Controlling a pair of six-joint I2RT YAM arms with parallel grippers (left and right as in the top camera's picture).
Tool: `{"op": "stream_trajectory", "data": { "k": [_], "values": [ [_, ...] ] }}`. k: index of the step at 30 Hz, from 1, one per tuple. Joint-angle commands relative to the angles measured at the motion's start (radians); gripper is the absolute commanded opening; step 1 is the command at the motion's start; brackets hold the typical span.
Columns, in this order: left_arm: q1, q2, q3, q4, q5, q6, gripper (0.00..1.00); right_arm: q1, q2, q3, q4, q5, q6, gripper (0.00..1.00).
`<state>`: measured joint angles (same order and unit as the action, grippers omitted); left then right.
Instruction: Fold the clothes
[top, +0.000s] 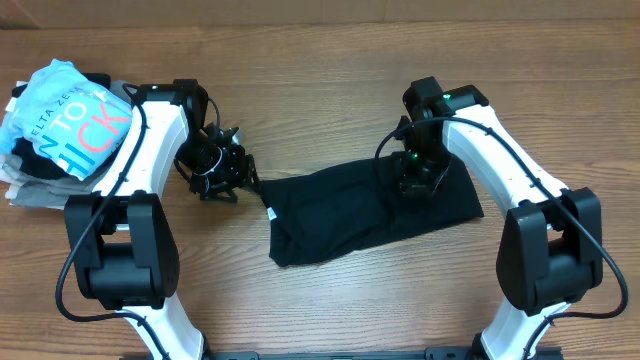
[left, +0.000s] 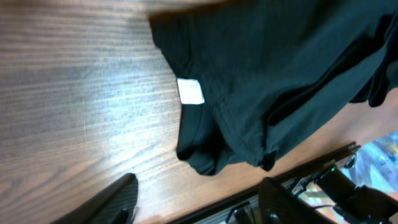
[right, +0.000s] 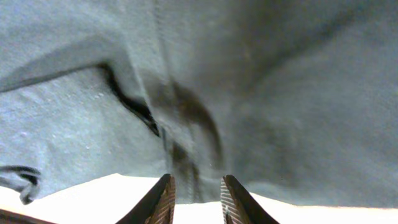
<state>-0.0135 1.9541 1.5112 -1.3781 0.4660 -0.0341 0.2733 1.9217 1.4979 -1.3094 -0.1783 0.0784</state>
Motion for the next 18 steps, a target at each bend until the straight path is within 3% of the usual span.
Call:
{"op": "stream_trajectory", "data": {
  "k": [1, 5, 13, 18],
  "values": [
    [-0.035, -0.013, -0.013, -0.01, 0.01, -0.008, 0.78, -0.056, -0.061, 0.077, -0.011, 0.028, 0.024, 0.29],
    [-0.098, -0.012, -0.082, 0.1, 0.041, -0.008, 1.0, -0.132, -0.086, 0.098, -0.04, 0.028, 0.026, 0.35],
    [-0.192, -0.012, -0.254, 0.37, 0.05, -0.102, 1.0, -0.185, -0.086, 0.098, -0.085, 0.028, 0.026, 0.41],
    [-0.224, -0.012, -0.33, 0.436, 0.047, -0.128, 1.0, -0.185, -0.085, 0.098, -0.093, 0.028, 0.026, 0.41]
  ]
}}
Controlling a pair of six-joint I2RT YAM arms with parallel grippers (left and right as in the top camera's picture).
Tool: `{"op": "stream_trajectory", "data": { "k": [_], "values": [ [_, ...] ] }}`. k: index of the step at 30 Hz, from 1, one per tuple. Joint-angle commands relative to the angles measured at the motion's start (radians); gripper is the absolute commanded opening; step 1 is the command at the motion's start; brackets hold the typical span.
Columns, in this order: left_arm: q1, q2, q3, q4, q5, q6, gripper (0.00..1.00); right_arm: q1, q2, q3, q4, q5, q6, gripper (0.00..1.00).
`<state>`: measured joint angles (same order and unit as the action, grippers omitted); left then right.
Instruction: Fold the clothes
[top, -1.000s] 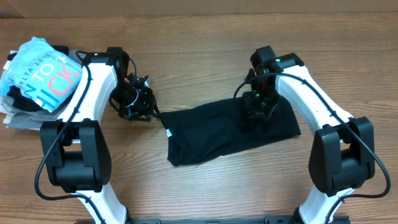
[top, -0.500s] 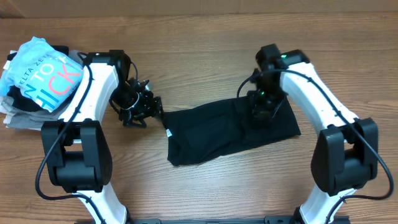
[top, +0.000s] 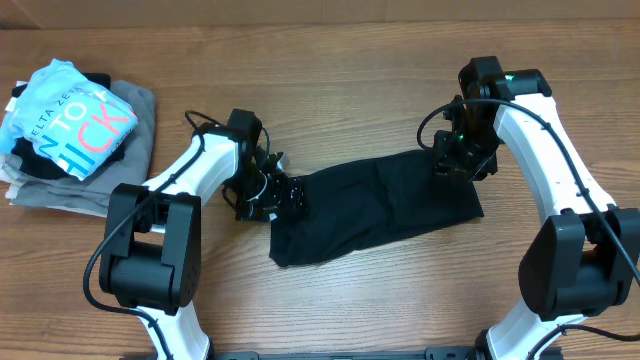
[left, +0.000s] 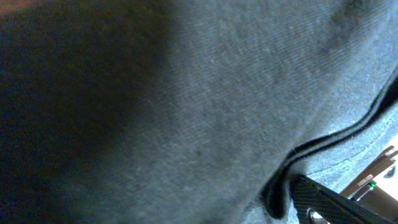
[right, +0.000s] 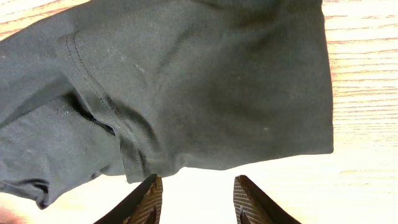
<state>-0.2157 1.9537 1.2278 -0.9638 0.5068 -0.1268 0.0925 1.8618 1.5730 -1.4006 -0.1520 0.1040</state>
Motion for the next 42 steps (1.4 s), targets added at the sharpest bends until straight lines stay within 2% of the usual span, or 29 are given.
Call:
{"op": "stream_trajectory", "data": {
  "k": [1, 2, 4, 5, 7, 9, 10, 14, 17, 21, 23, 26, 28, 30, 34, 35, 37, 42],
  "values": [
    [-0.03, -0.012, -0.069, 0.037, 0.006, -0.036, 1.0, -0.004, -0.026, 0.023, -0.001, 0.002, 0.0, 0.41],
    [-0.034, -0.012, -0.079, 0.048, 0.007, -0.039, 1.0, -0.004, -0.026, 0.023, -0.001, 0.002, 0.0, 0.41],
    [-0.043, -0.012, -0.094, 0.064, 0.007, -0.043, 0.93, -0.004, -0.026, 0.023, -0.001, 0.002, 0.0, 0.41],
    [-0.047, -0.012, -0.094, 0.064, 0.007, -0.043, 0.81, -0.004, -0.026, 0.023, -0.002, 0.002, 0.0, 0.41],
    [-0.049, -0.012, -0.094, 0.063, 0.006, -0.043, 0.36, -0.004, -0.026, 0.023, -0.008, 0.002, 0.0, 0.41],
    [-0.042, -0.012, -0.093, 0.063, 0.005, -0.043, 0.1, -0.004, -0.026, 0.023, -0.012, 0.003, 0.0, 0.41],
    [-0.035, -0.012, -0.092, 0.059, -0.004, -0.043, 0.04, -0.004, -0.026, 0.023, -0.012, 0.007, 0.0, 0.41],
    [0.046, -0.013, -0.045, -0.047, -0.107, -0.025, 0.04, -0.004, -0.026, 0.023, -0.016, 0.07, 0.001, 0.41],
    [0.167, -0.013, 0.063, -0.184, -0.197, 0.017, 0.04, -0.005, -0.026, 0.023, -0.016, 0.118, 0.001, 0.41],
    [0.354, -0.013, 0.298, -0.354, -0.293, 0.037, 0.04, -0.025, -0.026, 0.023, -0.015, 0.122, 0.001, 0.42],
    [0.431, -0.013, 0.443, -0.446, -0.247, 0.02, 0.04, -0.042, -0.026, 0.023, -0.015, 0.122, 0.001, 0.42],
    [0.45, -0.013, 0.557, -0.536, -0.068, -0.019, 0.04, -0.056, -0.026, 0.023, -0.015, 0.122, 0.001, 0.42],
    [0.391, -0.013, 0.589, -0.558, 0.02, -0.021, 0.04, -0.058, -0.026, 0.023, -0.015, 0.122, 0.001, 0.42],
    [0.33, -0.012, 0.589, -0.557, 0.021, -0.039, 0.04, -0.058, -0.026, 0.023, -0.015, 0.122, 0.001, 0.41],
    [0.102, -0.012, 0.588, -0.491, 0.021, -0.069, 0.04, -0.058, -0.026, 0.023, -0.016, 0.122, 0.001, 0.42],
    [0.024, -0.012, 0.588, -0.453, 0.006, -0.08, 0.05, -0.058, -0.026, 0.023, -0.016, 0.122, 0.001, 0.42],
    [-0.048, -0.012, 0.588, -0.426, -0.028, -0.105, 0.06, -0.058, -0.026, 0.023, -0.016, 0.122, 0.0, 0.42],
    [-0.228, 0.018, 0.587, -0.415, -0.259, -0.167, 0.08, -0.058, -0.026, 0.023, -0.02, 0.122, -0.004, 0.42]
  ]
}}
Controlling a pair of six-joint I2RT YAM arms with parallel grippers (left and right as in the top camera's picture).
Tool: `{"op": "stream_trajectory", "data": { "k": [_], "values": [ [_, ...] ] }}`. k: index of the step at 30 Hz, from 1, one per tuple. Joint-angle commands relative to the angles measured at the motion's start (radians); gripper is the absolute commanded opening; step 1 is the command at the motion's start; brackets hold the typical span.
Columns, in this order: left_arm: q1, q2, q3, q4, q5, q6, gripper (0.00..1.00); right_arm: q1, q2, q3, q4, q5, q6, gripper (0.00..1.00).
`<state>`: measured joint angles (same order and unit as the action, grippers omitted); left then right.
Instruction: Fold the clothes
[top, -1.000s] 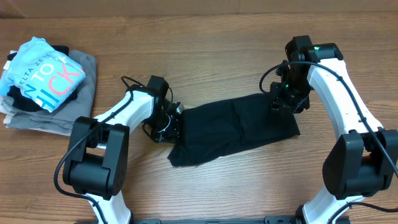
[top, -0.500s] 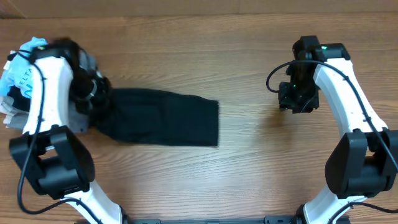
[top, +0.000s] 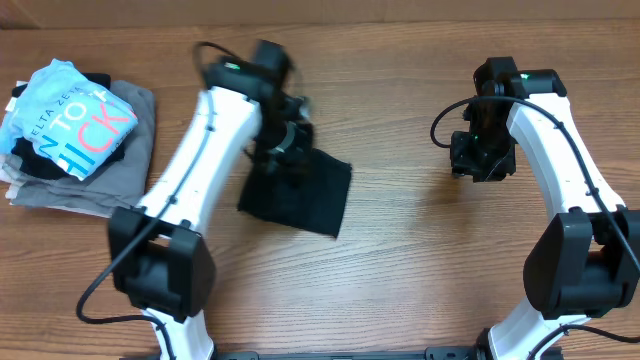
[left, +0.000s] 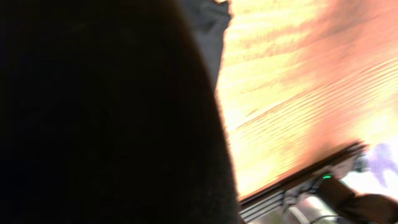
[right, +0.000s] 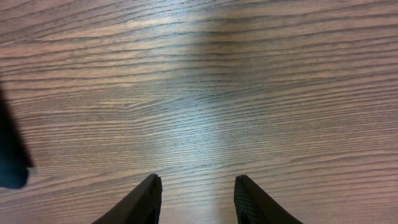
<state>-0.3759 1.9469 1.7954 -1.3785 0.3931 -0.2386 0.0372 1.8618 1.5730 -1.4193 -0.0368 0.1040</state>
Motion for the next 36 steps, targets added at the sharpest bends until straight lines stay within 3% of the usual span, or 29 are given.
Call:
{"op": "stream_trajectory", "data": {
  "k": [1, 8, 10, 12, 18, 20, 25, 27, 29, 32, 36],
  "values": [
    [-0.095, 0.036, 0.019, 0.0, -0.167, -0.058, 0.09, -0.002, -0.026, 0.023, -0.002, 0.007, -0.004, 0.42],
    [-0.152, 0.089, 0.019, 0.039, -0.166, -0.071, 0.16, -0.002, -0.026, 0.023, 0.0, 0.007, -0.004, 0.42],
    [-0.154, 0.089, 0.019, 0.066, -0.122, -0.073, 0.32, -0.002, -0.026, 0.023, 0.0, 0.007, -0.004, 0.42],
    [-0.154, 0.089, 0.02, 0.071, -0.06, -0.07, 0.42, -0.002, -0.026, 0.023, 0.0, 0.007, -0.004, 0.43],
    [-0.078, 0.058, 0.161, 0.019, -0.01, 0.047, 0.46, -0.002, -0.026, 0.023, 0.0, -0.017, -0.012, 0.5],
    [-0.021, 0.04, 0.231, 0.015, -0.022, 0.059, 0.46, 0.001, -0.026, 0.023, 0.007, -0.128, -0.069, 0.5],
    [0.138, 0.043, 0.267, 0.091, -0.037, 0.049, 0.5, 0.025, -0.026, 0.023, 0.059, -0.865, -0.344, 0.47],
    [0.168, 0.055, 0.239, 0.124, -0.037, 0.038, 0.5, 0.053, -0.026, 0.023, 0.098, -1.073, -0.422, 0.47],
    [0.181, 0.082, 0.203, 0.138, -0.037, 0.032, 0.5, 0.091, -0.025, 0.022, 0.163, -1.116, -0.422, 0.47],
    [0.173, 0.115, 0.139, 0.147, -0.034, 0.033, 0.52, 0.16, -0.014, 0.016, 0.264, -1.116, -0.396, 0.55],
    [0.152, 0.163, 0.076, 0.156, -0.035, 0.033, 0.55, 0.234, 0.008, 0.016, 0.38, -1.061, -0.314, 0.56]
  ]
}}
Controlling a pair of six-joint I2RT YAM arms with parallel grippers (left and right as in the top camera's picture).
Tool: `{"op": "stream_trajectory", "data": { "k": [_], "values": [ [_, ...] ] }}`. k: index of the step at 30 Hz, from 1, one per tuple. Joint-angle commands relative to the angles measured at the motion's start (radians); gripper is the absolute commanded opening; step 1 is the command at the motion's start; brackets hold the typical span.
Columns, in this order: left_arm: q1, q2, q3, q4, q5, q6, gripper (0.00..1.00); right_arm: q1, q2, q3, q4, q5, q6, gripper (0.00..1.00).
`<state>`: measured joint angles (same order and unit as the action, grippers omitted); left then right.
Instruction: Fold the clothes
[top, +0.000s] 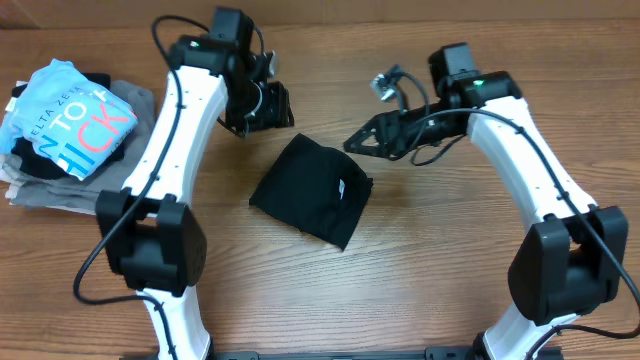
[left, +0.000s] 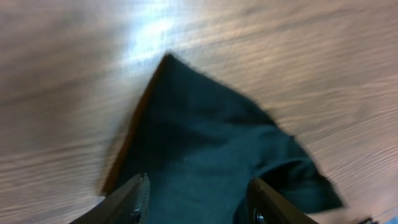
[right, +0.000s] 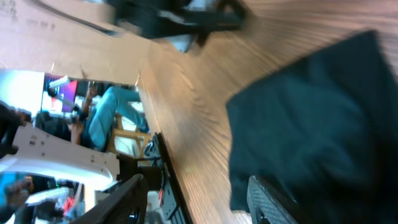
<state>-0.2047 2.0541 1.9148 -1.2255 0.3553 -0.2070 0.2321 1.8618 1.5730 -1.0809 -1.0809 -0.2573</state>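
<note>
A black garment (top: 312, 190) lies folded into a small square in the middle of the table, a white label on its right part. My left gripper (top: 268, 104) hangs open just beyond the garment's far corner, which fills the left wrist view (left: 211, 149). My right gripper (top: 358, 141) is open and tilted low, beside the garment's right far edge; the black cloth (right: 311, 124) shows in its wrist view. Neither gripper holds anything.
A stack of folded clothes (top: 70, 130), a light blue printed shirt on top of grey and black ones, sits at the table's left edge. Bare wooden table (top: 450, 280) lies in front and to the right.
The left gripper has let go of the black garment, which now lies folded on the table, and stands open beyond it. The right gripper has moved left and tilted toward the garment.
At first the garment lay spread in a long strip, my right gripper on its right end and the left beside its left end. Then the left was down on the left end and the right clear. Later the left held it bunched up. Now it lies folded, released.
</note>
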Motion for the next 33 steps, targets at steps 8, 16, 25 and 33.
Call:
{"op": "stream_trajectory", "data": {
  "k": [8, 16, 25, 33],
  "values": [
    [-0.045, 0.17, -0.076, -0.006, 0.004, 0.001, 0.56, 0.097, 0.095, -0.018, 0.055, 0.196, 0.098, 0.57],
    [-0.064, 0.206, -0.076, -0.058, 0.003, 0.005, 0.57, 0.07, 0.243, -0.122, -0.013, 0.587, 0.245, 0.47],
    [-0.064, 0.206, -0.076, -0.098, 0.004, 0.005, 0.53, -0.021, 0.24, -0.109, -0.065, 0.692, 0.262, 0.42],
    [-0.063, 0.206, -0.073, -0.092, 0.022, 0.0, 0.49, -0.027, 0.092, 0.014, -0.261, 0.454, 0.14, 0.45]
  ]
}}
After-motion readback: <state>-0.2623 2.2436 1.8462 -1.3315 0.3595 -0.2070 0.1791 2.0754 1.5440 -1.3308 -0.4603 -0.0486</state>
